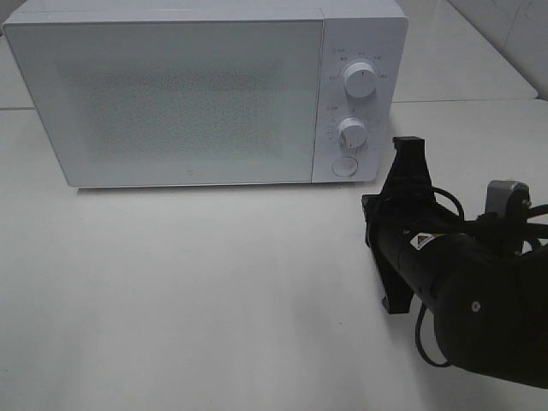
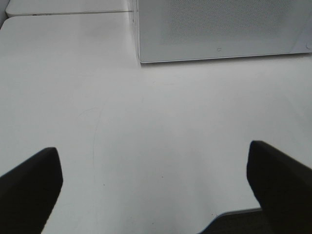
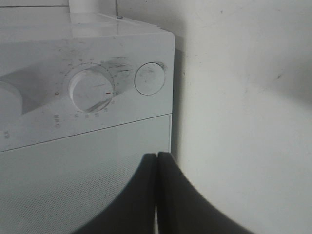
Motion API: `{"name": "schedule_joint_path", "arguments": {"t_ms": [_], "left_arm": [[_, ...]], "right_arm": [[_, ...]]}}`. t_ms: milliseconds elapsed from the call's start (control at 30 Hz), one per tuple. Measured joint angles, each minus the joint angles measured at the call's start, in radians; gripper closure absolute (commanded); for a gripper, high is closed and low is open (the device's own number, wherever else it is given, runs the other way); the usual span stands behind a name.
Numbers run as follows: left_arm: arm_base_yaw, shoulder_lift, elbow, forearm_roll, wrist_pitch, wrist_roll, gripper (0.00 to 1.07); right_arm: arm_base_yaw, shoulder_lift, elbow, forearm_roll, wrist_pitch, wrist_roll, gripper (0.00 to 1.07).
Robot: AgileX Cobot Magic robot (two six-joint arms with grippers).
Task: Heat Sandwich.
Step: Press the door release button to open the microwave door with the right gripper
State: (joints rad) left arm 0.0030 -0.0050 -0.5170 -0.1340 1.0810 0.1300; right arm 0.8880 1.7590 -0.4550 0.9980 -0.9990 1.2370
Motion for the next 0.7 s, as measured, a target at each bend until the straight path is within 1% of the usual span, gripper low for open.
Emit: {"name": "schedule_joint_path", "arguments": {"t_ms": [100,233,400,433,533,667,700], "left_arm": [[0.0,0.0,0.0,0.0,0.0,0.0,0.1],[0.0,0.0,0.0,0.0,0.0,0.0,0.1],[0.0,0.0,0.0,0.0,0.0,0.0,0.1],[0.0,0.0,0.0,0.0,0.0,0.0,0.1],[0.0,0.0,0.0,0.0,0.0,0.0,0.1],[0.0,0.0,0.0,0.0,0.0,0.0,0.1],[0.0,0.0,0.0,0.0,0.0,0.0,0.1]], "right_arm": [[-0.008,0.024,-0.011,-0.002,0.0,0.022,1.07],[-0.075,0.061,-0.059,-0.069,0.002,0.04,1.07],[-0.113,0.077,-0.087,-0.104,0.001,0.04,1.07],[-0.136,0.094,-0.103,-0.125,0.003,0.04,1.07],[-0.167,0.133,-0.135,-0.16,0.008,0.05,1.07],[-0.182,0.156,-0.16,-0.178,0.01,0.057,1.07],[-0.195,0.172,-0.18,-0.188,0.013,0.06,1.07]]}}
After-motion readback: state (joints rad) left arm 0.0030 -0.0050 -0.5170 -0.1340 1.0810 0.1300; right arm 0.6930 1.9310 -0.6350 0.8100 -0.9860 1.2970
